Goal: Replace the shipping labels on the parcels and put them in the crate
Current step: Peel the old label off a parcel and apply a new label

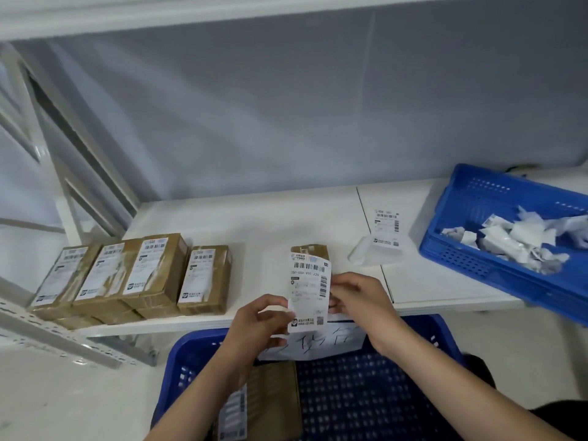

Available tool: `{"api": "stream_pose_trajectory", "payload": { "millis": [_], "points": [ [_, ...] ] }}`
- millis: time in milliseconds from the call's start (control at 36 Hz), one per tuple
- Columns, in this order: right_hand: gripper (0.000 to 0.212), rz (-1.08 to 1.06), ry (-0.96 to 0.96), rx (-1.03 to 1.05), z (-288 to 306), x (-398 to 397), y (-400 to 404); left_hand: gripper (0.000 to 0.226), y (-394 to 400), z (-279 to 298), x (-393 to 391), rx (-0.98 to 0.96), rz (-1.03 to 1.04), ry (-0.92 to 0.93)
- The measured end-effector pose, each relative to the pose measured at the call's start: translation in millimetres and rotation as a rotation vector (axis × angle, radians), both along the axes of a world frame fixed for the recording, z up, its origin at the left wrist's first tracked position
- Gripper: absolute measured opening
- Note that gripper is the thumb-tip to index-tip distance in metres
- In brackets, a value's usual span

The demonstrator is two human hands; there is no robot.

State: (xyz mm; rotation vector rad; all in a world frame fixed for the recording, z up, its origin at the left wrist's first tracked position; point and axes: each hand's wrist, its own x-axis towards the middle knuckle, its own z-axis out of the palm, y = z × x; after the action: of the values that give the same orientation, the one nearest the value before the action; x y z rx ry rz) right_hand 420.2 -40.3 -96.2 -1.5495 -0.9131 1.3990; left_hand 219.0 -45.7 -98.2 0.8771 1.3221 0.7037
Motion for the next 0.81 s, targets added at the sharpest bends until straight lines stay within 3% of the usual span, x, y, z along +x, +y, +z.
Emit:
{"api": "stream_pose_trajectory", "payload": {
  "millis": [83, 250, 389, 806],
  "points": [
    [0.026, 0.009, -0.03, 0.024, 4, 7, 0, 0.017, 0, -1, 5, -0.004, -0.003, 0.017],
    [0.009, 0.03, -0.138, 0.094, 1, 13, 1, 0.018, 0, -3, 7, -0.015, 0.001, 0.033],
    [0.007, 0.008, -0.168, 0.116, -1, 11, 3, 0.014, 0, -4, 6, -0.031, 0.016, 0.031],
    [0.017, 0.004, -0.308, 0.21, -12, 10, 4, 0.012, -2, -14, 6, -0.019, -0.008, 0.146]
  ]
}}
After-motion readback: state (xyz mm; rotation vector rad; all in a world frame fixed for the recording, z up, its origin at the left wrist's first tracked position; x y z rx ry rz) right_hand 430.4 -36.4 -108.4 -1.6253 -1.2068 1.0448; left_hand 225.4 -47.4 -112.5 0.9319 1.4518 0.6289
